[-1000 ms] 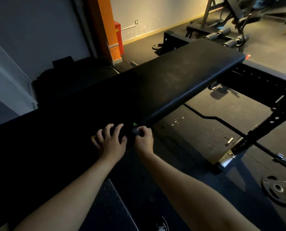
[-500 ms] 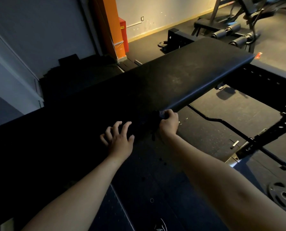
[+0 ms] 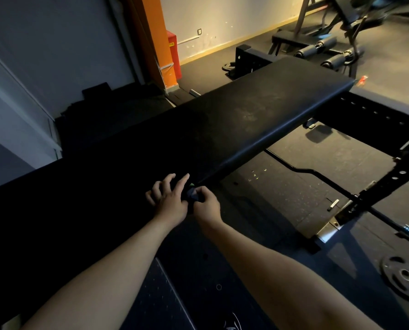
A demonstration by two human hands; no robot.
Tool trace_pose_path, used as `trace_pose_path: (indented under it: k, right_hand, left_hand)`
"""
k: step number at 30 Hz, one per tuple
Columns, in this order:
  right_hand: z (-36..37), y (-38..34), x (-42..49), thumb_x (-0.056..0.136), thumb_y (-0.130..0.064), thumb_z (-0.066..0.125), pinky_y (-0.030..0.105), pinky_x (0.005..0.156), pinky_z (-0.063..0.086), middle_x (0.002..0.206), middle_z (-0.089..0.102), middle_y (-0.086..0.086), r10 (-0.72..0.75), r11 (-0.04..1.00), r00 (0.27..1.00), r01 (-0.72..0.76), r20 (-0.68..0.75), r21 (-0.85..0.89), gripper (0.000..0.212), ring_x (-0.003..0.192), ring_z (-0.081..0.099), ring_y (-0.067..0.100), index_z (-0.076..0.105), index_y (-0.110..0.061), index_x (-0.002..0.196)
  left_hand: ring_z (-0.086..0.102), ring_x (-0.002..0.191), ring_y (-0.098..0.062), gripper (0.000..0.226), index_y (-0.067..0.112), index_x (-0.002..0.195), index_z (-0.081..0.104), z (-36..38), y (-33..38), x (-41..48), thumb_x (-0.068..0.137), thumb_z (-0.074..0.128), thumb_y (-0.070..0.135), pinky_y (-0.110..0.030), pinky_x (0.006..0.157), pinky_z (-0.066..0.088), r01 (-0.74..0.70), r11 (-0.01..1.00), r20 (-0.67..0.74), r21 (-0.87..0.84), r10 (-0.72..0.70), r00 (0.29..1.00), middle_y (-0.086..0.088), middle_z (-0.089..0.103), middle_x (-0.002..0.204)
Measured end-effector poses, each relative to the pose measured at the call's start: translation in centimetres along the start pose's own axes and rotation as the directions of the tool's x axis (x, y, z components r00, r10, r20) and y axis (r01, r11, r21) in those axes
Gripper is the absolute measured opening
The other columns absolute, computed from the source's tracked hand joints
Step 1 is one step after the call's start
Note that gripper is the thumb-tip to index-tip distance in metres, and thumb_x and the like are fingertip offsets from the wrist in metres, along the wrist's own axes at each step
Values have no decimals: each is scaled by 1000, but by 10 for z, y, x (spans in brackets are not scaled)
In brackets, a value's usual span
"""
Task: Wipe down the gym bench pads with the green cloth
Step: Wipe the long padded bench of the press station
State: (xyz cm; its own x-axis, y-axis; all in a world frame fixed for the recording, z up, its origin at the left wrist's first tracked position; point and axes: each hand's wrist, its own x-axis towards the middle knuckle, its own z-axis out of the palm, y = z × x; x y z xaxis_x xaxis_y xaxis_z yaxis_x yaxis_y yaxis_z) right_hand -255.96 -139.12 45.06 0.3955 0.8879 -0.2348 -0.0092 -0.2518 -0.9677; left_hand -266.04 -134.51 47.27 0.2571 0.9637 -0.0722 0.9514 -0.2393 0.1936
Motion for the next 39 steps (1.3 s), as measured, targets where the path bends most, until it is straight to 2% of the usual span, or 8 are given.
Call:
trace_pose_path:
  k: [2,9,13,18,22,28,36,39]
  right_hand:
    - [-12,-3,-1,86,-3,56,48,73,59,99,67,0,40,999,999,-39,-25,33,31,89,67,25,62,-32,96]
    - [-40,-18,-25,95,-14,50,32,75,51,114,62,12,226,907,974,-200,-27,369,27,97,62,21,57,-18,121]
    - [-39,-17,-47,92,-17,48,46,83,53,119,60,18,316,849,947,-251,-66,465,28,106,62,33,54,-20,120]
    - [-45,-19,-70,95,-17,47,30,60,50,107,59,15,289,838,957,-239,-27,490,29,86,61,23,53,-15,124]
    - [-47,-14,-74,87,-17,51,35,70,54,111,67,18,219,829,975,-203,32,520,35,94,66,31,67,-18,119]
    - [-57,-26,-50,81,-4,60,37,93,55,134,54,9,-34,972,999,31,8,233,56,114,61,21,60,-35,127]
    - [-101,-53,11,89,0,62,26,76,59,108,66,-2,-135,984,986,145,-98,100,39,93,68,12,59,-24,120]
    - [-123,-51,45,90,-4,61,33,83,59,116,63,-2,-118,992,969,127,-216,26,42,105,65,16,58,-29,124]
  left_hand:
    - [4,148,-27,66,51,153,21,-3,-6,-3,98,53,33,-53,120,4,-42,998,16,-44,43,999,7,8,164]
    - [30,146,-20,63,34,154,32,-5,0,-32,98,59,24,-41,120,24,-362,864,-63,-349,364,929,1,31,158]
    - [34,144,-14,58,36,152,38,-13,14,-48,100,57,18,-34,118,32,-235,735,128,-635,401,907,5,36,157]
    - [59,119,-15,64,33,145,46,-30,22,-52,91,64,4,-37,104,51,57,598,383,-799,435,815,9,61,117]
    - [66,105,-16,44,27,125,61,-33,29,-46,89,64,1,-38,96,56,21,639,338,-769,378,862,1,69,109]
    - [70,105,-28,27,16,121,68,-23,45,-17,95,65,10,-51,98,55,267,403,357,-875,166,919,-10,74,109]
    - [67,102,-18,27,17,115,73,-32,93,36,101,57,32,-37,93,55,-31,600,109,-799,196,975,-2,72,109]
    - [50,130,-23,34,19,129,68,-25,111,67,99,59,33,-36,111,40,-209,776,-24,-595,242,970,-3,60,135]
